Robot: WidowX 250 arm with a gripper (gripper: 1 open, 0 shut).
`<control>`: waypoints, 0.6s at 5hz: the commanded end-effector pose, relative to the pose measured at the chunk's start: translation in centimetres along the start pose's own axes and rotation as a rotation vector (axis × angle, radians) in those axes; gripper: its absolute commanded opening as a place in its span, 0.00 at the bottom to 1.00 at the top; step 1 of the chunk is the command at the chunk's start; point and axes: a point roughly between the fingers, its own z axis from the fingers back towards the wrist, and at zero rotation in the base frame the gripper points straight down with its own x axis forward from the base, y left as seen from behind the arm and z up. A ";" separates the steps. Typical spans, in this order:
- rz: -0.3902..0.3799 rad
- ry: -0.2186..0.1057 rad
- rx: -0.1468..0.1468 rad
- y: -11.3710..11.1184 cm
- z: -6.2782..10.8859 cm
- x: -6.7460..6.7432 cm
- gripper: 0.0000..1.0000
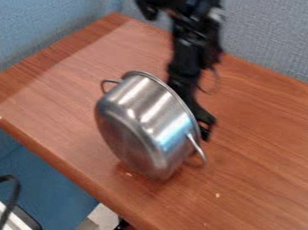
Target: Move the red object from the metal pot to the table
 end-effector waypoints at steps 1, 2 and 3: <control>0.059 -0.049 -0.031 -0.6 1.6 0.0 0.00; 0.089 -0.056 -0.043 -1.6 2.2 -0.4 0.00; 0.137 -0.060 -0.048 -1.0 3.0 -1.1 0.00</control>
